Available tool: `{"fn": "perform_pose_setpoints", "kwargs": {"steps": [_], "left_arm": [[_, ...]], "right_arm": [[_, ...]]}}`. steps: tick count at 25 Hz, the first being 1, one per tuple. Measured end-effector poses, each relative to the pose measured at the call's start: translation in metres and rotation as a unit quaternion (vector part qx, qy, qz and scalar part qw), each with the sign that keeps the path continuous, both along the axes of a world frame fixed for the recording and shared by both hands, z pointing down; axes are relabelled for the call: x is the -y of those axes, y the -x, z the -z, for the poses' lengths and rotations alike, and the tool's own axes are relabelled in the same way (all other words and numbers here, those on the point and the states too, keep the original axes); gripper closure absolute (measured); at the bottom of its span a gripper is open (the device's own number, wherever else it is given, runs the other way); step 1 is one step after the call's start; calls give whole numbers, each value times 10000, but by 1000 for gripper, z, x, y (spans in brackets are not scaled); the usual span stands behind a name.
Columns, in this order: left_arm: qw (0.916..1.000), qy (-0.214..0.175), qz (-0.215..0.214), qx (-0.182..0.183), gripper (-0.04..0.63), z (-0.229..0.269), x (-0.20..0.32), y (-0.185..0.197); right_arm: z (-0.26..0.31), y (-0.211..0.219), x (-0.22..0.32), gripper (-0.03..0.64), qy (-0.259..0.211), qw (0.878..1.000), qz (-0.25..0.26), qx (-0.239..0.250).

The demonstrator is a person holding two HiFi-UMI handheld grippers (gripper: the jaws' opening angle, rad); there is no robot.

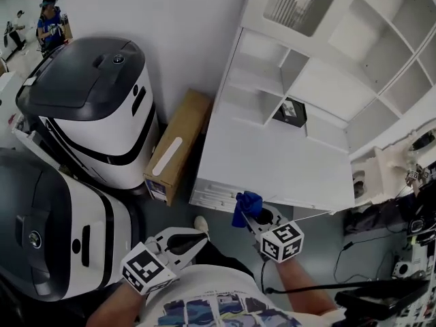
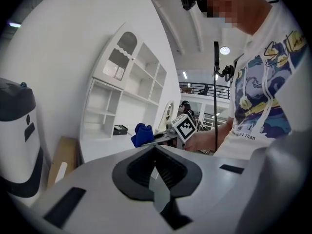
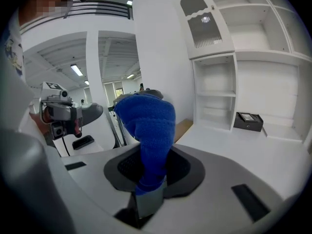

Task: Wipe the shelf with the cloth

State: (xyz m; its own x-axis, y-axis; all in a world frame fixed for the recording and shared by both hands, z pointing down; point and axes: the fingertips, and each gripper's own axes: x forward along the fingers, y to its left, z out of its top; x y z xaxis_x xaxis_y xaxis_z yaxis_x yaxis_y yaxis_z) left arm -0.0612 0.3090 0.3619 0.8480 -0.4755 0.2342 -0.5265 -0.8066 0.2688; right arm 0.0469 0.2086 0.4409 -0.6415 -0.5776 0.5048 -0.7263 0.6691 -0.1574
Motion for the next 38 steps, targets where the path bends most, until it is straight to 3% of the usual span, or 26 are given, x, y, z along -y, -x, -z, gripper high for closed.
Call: {"fn": "perform_pose_setpoints", "kwargs": {"steps": [17,27,32,38], "left_arm": [[9943,88,930,518,583,14,187,-6],[9950,82,776,620,583,21,238,11],[9955,-12,713,619,583,27,261,25],[9933,-24,938,670,583,21,274,50]], "right_arm": [[-18,52,299,518,-168,9956,664,643],[-25,91,404,518,-118,9956,386,843],[-36,102,445,518,-170,9971,284,692],[-72,109,465,518,89,9986,282,449]]}}
